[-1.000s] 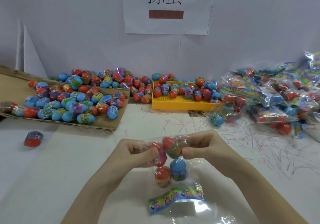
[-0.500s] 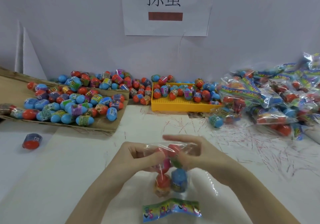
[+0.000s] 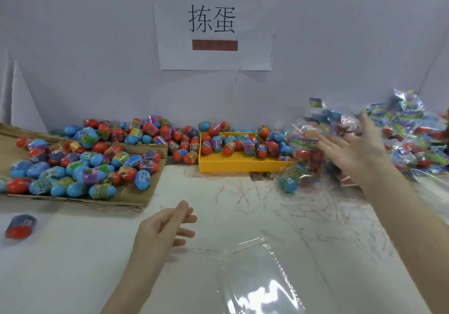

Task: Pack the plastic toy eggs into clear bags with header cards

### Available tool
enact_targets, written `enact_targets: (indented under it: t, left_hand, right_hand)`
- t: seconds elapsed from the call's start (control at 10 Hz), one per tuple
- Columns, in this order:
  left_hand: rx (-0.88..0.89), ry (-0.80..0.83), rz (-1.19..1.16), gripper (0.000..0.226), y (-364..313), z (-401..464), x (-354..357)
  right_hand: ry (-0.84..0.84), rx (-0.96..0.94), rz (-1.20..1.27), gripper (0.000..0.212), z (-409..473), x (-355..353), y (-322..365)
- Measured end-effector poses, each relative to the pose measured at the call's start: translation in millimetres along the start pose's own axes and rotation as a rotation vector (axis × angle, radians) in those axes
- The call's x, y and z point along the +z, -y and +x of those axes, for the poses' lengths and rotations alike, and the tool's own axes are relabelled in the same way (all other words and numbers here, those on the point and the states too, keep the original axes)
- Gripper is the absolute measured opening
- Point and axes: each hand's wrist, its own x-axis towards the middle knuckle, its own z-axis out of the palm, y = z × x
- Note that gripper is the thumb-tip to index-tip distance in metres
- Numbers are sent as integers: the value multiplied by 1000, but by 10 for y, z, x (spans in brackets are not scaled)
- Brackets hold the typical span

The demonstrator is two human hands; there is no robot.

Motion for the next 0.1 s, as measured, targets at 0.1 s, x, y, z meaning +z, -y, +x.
enact_targets:
  t: [0.1]
  left_hand:
    - [19,30,83,21,-14,-62,61]
  right_hand:
    - [-31,25,-392,54,-141,-29,-181]
